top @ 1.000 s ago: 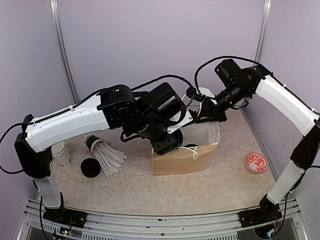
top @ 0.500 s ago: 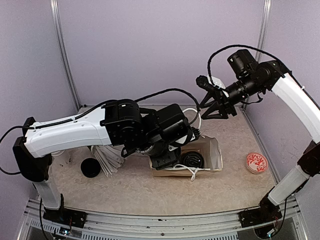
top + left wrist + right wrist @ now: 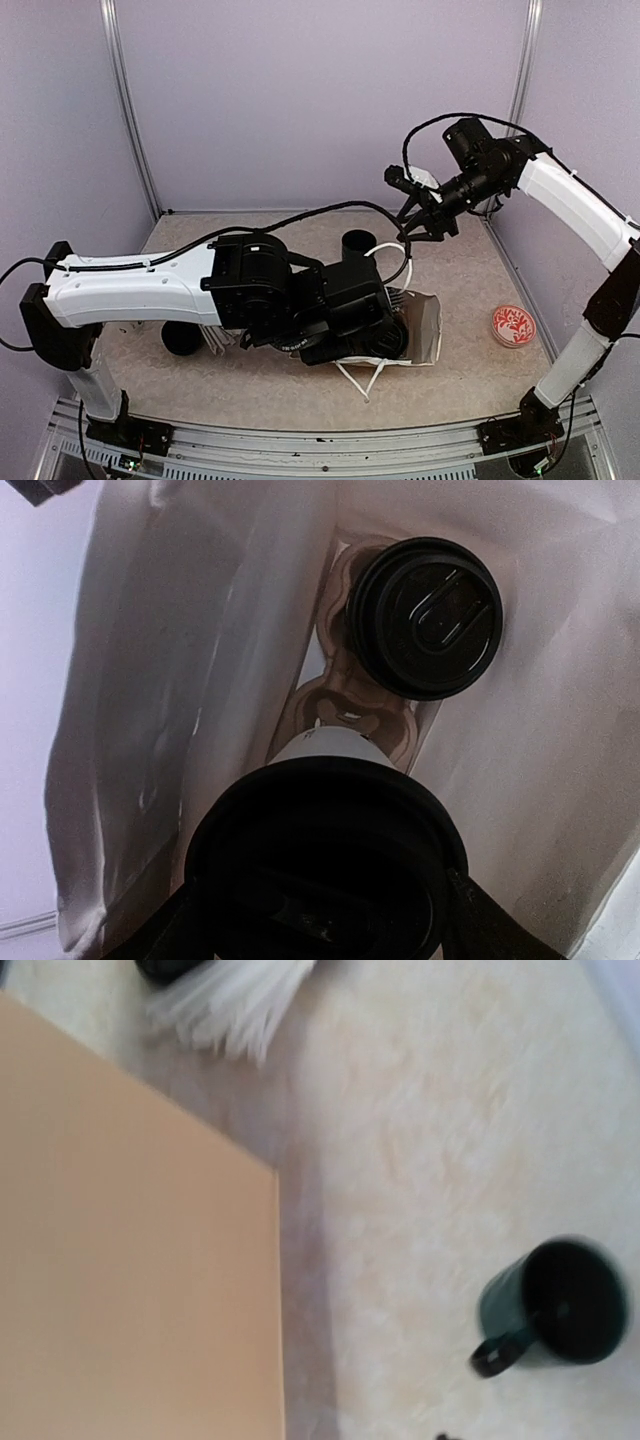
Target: Pack the takeout coffee
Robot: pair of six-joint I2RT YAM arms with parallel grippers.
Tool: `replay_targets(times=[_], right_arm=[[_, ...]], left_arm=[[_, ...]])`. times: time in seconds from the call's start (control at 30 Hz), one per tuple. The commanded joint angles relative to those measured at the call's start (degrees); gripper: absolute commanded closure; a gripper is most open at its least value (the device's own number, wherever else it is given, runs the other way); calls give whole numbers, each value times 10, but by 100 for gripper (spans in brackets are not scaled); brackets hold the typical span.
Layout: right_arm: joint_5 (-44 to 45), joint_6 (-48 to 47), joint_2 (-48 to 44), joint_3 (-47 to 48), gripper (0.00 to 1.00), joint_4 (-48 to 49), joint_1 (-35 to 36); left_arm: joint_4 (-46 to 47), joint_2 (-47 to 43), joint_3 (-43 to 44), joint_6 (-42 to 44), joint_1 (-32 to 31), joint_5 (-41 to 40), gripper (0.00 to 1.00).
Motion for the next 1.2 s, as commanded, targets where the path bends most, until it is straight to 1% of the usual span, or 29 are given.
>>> replay_targets(times=[0.0, 0.17, 0.43, 0.63, 0.87, 1.17], right_arm=[[20, 8, 30, -40, 52, 39, -2], [28, 3, 57, -62, 52, 67, -2], [19, 6, 146, -31, 54, 77, -1], [1, 27, 202, -12, 55, 93, 2], [-3, 30, 239, -3, 55, 99, 17], [-3, 18, 299, 26, 55, 80, 41]], left_arm=[[-6, -17, -14, -10, -11, -20, 36], [-8, -17, -32, -21, -29, -48, 36], [-16, -7, -57, -40, -63, -98, 37], [0, -16, -73, -39, -79, -105, 38], [53, -39, -104, 13, -82, -77, 37], [136, -66, -156, 99, -81, -85, 37]])
